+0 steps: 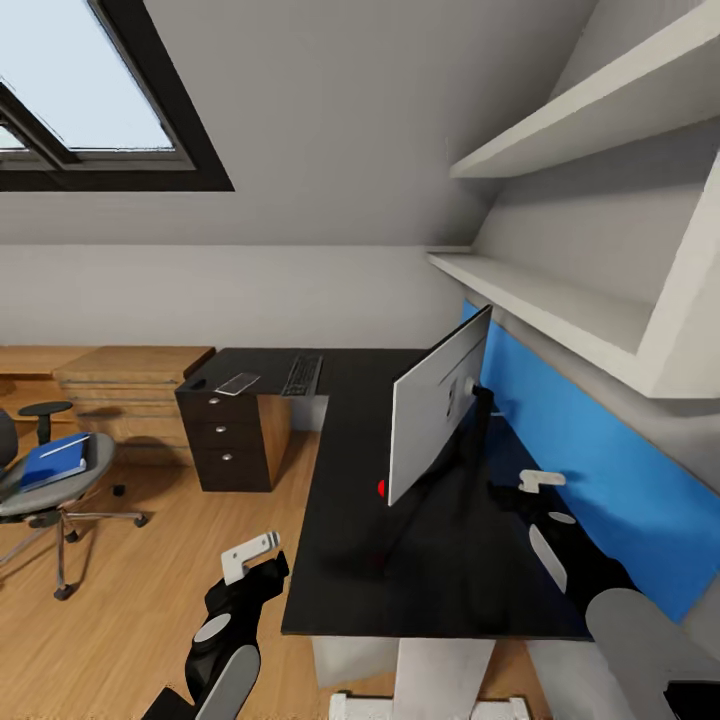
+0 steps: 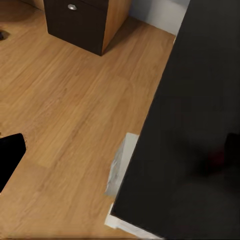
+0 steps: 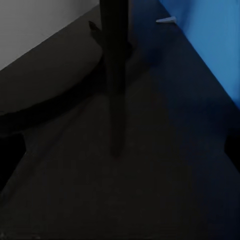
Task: In the bedroom, organize the workspace by keeping the computer under the desk, ensuring the monitor is on the desk, placing the keyboard on the desk next to the monitor, placing the mouse on the desk next to the keyboard, moving the folder from the swivel chair onto the desk next to the mouse, stacking the notebook on top of the folder with the pen on top of the notebook, and positioning the swivel chair next to the desk.
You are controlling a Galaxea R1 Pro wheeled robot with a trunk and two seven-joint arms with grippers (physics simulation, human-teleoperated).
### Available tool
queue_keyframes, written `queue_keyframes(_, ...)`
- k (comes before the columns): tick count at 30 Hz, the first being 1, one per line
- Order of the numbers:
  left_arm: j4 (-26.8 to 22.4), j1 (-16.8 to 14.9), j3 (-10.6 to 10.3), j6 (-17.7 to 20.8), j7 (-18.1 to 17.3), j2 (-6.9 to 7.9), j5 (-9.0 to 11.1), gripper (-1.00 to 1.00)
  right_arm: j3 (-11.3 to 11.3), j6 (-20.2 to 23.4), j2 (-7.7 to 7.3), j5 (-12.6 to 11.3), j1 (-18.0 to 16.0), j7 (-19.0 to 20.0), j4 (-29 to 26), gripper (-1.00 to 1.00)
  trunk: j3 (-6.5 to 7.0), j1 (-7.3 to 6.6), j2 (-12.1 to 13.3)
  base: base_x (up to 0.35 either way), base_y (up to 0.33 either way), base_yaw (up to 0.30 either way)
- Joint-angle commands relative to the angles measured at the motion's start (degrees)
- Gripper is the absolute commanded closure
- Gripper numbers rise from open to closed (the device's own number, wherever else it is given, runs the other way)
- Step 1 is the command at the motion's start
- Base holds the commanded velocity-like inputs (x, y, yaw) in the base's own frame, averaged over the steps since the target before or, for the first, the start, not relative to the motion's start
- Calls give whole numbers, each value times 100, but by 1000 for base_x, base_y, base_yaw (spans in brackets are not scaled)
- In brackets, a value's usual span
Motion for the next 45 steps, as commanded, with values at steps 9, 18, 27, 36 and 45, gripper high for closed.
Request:
queue_keyframes(9, -6, -7, -16, 23, 44, 5, 29, -100, 28, 786, 4, -305, 1068, -492, -2179, -100, -8, -2, -7, -231, 7, 0)
queue_keyframes(18, -10, -9, -15, 23, 41, 5, 27, -100, 60, 921, 257, -335, 1722, -1333, -3483, -100, -8, -2, -7, -215, 55, 0)
queue_keyframes(27, -13, -9, -15, 15, 35, 5, 30, -100, 74, 907, 486, -290, 1813, -1452, -3707, -100, -8, -2, -7, -191, 259, 0)
queue_keyframes(36, -12, -9, -17, 19, 35, 5, 31, -100, 75, 856, 673, -321, 1819, -1420, -3763, -100, -8, -2, -7, -174, 298, 0)
queue_keyframes(45, 1, -8, -24, 31, 40, -2, 31, -100, 90, 704, 782, -294, 1905, -1463, -3902, -100, -8, -2, -7, -56, 139, 0)
